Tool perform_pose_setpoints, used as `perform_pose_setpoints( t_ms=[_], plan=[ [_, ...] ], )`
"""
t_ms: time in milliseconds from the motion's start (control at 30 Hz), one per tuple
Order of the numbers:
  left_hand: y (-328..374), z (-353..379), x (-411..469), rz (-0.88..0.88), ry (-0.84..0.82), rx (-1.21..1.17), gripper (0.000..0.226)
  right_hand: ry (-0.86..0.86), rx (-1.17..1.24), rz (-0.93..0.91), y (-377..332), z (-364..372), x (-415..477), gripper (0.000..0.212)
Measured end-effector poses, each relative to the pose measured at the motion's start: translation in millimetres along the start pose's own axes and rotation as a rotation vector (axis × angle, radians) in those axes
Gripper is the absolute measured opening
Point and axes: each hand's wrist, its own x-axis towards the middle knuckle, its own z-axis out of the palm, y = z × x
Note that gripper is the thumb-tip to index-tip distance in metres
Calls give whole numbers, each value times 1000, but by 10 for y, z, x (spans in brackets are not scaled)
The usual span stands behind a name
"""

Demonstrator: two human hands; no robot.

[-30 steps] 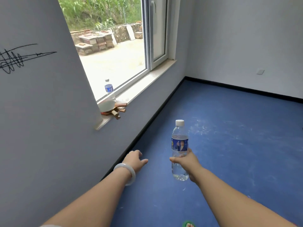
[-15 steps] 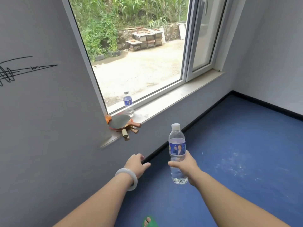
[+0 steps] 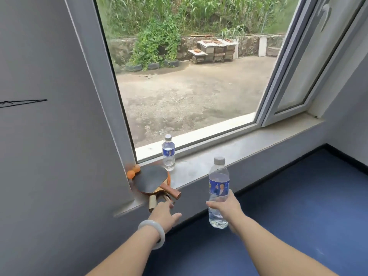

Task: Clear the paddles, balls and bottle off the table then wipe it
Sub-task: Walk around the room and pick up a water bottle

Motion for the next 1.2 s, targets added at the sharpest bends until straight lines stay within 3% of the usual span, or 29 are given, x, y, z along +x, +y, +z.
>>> perform_pose_setpoints(
  t_ms=[167,600,900,1200],
  plan=[
    [16,-242,413,-62,86,-38,24,-84,-48,-49,-303,262,719,52],
    [106,-397,947,-422,257,-152,39,-238,-162,-76,-709,818,2340,48],
    [283,-330,1291,-475,298,-189,44,-340,-120,-70,-627,1080,2868,51],
    [243,-202,1414,-536,317,-215,41,-427,-273,-79,-463,1118,3213,56]
  ],
)
